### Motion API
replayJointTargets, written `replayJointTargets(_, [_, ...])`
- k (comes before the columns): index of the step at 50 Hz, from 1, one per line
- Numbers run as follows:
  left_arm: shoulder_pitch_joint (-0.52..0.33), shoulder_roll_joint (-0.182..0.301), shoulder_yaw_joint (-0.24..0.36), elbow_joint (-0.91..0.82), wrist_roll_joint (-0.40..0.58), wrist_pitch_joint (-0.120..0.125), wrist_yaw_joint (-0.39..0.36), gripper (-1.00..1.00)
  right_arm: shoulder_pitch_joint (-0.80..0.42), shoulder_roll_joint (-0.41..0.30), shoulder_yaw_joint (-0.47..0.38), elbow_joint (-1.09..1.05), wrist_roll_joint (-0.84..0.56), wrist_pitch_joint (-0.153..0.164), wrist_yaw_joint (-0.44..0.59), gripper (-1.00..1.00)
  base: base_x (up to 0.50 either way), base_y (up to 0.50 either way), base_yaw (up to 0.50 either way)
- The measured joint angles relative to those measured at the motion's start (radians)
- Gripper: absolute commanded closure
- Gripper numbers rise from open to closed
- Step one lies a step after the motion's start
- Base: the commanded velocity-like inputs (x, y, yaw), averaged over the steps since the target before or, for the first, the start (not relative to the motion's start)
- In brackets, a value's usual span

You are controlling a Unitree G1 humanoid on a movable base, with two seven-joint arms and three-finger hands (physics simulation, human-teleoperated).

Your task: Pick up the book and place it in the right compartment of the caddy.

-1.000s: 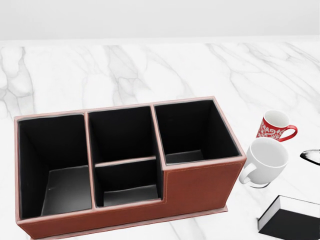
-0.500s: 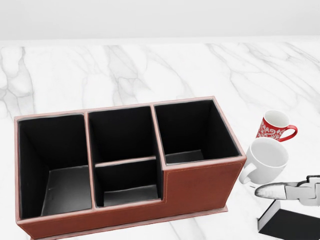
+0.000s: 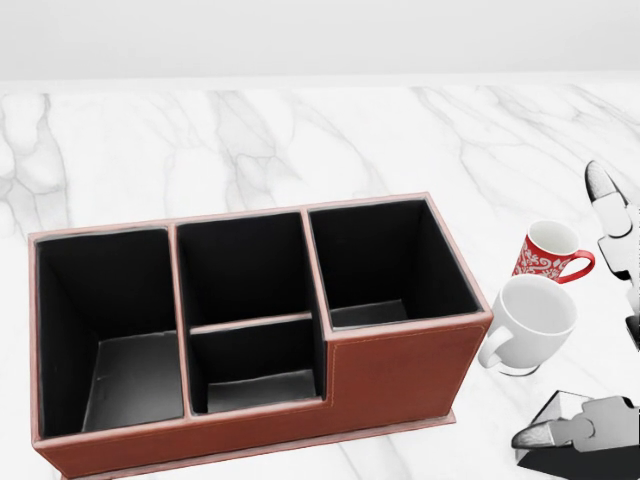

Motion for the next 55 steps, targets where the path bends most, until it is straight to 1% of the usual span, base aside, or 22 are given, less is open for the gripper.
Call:
replayJointTargets(11, [-0.001,0.000,-0.001,0.000,0.000,0.000,0.001,-1.00,0.026,0.013,0.003,0.068,-0.096,0.000,0.019,-1.00,0.00,0.00,0.00])
replayJointTargets(25, [-0.001,0.000,0.000,-0.004,-0.001,0.000,0.002,-1.00,0.040,0.018,0.005,0.136,-0.169,0.000,0.020,-1.00,0.00,0.00,0.00])
replayJointTargets(41, [0.000,-0.001,0.000,-0.006,-0.001,0.000,0.001,-1.00,0.043,0.007,0.003,0.233,-0.242,0.000,-0.032,-1.00,0.00,0.00,0.00])
replayJointTargets(55, [0.001,-0.001,-0.001,-0.009,-0.001,0.000,0.002,-1.00,0.031,-0.019,-0.008,0.326,-0.311,0.000,-0.103,-1.00,0.00,0.00,0.00])
